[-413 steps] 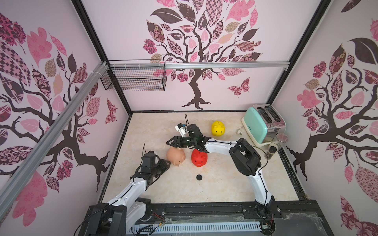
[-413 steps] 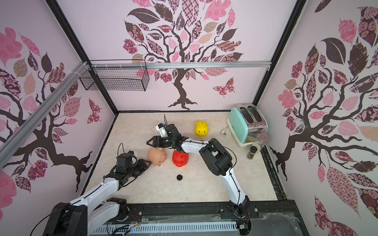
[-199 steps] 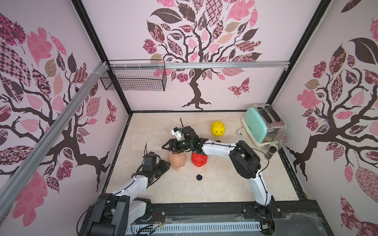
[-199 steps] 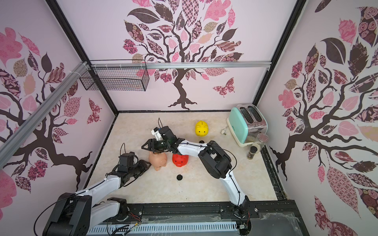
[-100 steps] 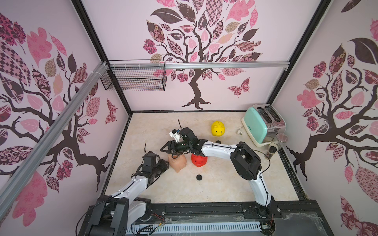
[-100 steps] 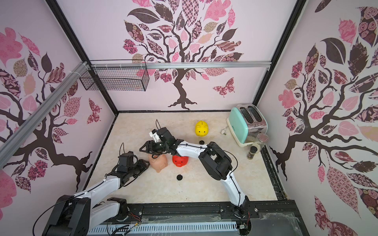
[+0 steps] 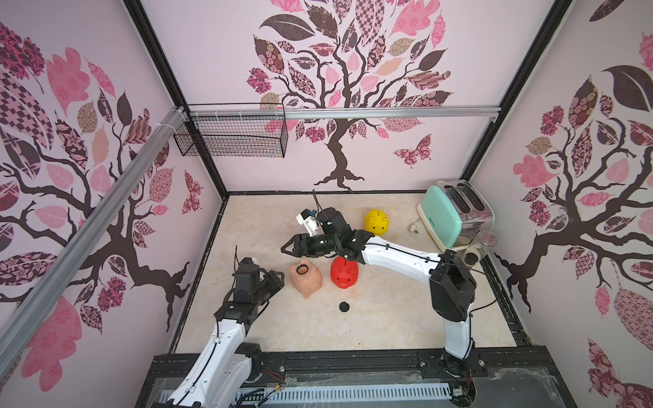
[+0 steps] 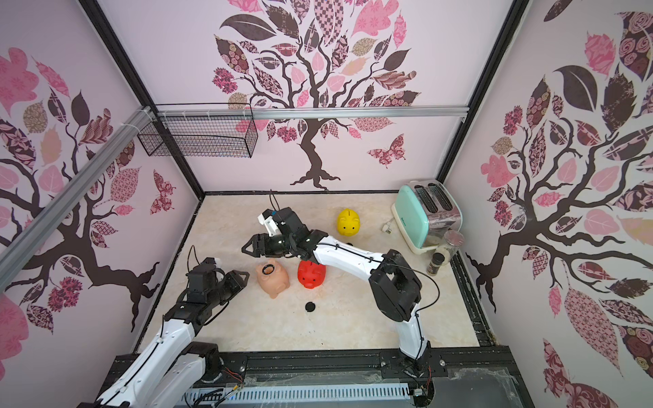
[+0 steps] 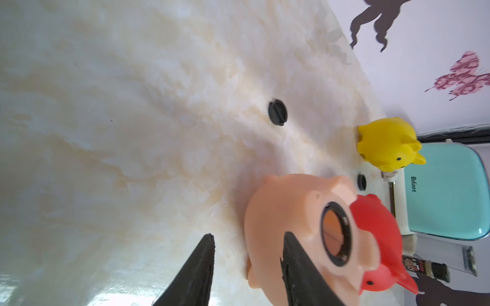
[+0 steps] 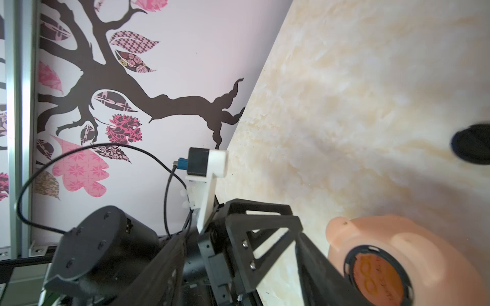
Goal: Close piggy banks
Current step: Turn over the piggy bank at the center of the board, then adjust the piggy bank at the center of the board.
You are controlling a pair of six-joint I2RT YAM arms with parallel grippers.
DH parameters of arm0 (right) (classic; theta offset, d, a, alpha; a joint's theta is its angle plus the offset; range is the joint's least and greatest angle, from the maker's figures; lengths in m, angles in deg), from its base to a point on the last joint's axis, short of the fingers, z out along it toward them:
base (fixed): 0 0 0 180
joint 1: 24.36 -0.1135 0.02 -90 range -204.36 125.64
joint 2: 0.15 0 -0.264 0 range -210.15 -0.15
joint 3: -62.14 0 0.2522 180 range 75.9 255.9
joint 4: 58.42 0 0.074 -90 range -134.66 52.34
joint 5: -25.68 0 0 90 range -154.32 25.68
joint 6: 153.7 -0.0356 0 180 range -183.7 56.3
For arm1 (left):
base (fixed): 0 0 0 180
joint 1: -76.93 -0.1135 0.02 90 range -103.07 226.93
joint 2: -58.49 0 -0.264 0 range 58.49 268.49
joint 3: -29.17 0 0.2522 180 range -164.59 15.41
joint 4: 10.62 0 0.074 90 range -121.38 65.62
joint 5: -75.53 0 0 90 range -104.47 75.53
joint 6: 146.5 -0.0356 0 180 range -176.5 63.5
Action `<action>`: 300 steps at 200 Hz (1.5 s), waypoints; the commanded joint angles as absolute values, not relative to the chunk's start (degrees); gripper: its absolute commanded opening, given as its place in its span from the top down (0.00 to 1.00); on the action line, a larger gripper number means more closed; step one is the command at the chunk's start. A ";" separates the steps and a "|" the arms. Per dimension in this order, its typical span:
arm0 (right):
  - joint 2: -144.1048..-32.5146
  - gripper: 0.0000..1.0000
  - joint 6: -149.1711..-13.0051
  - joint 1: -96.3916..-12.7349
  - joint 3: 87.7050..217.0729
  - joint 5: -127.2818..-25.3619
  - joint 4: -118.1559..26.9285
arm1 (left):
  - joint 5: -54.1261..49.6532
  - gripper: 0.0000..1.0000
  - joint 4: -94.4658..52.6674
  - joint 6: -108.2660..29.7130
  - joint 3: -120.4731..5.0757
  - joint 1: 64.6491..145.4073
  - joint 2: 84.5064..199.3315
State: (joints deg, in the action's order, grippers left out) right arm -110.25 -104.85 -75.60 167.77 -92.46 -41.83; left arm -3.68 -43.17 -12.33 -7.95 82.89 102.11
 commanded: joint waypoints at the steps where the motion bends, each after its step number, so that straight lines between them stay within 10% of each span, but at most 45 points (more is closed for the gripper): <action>1: -102.53 0.32 -95.75 -75.89 167.44 -85.69 -31.25 | -3.17 0.53 -50.87 -15.16 -15.10 80.90 100.21; 170: -93.47 0.57 -96.18 -82.09 137.30 -81.68 -29.96 | 14.28 0.58 -69.78 -36.88 -63.54 84.98 154.22; 300: -100.82 0.54 -100.40 -84.65 140.19 -78.43 -34.88 | 16.12 0.60 -76.55 -41.51 -70.73 86.45 166.45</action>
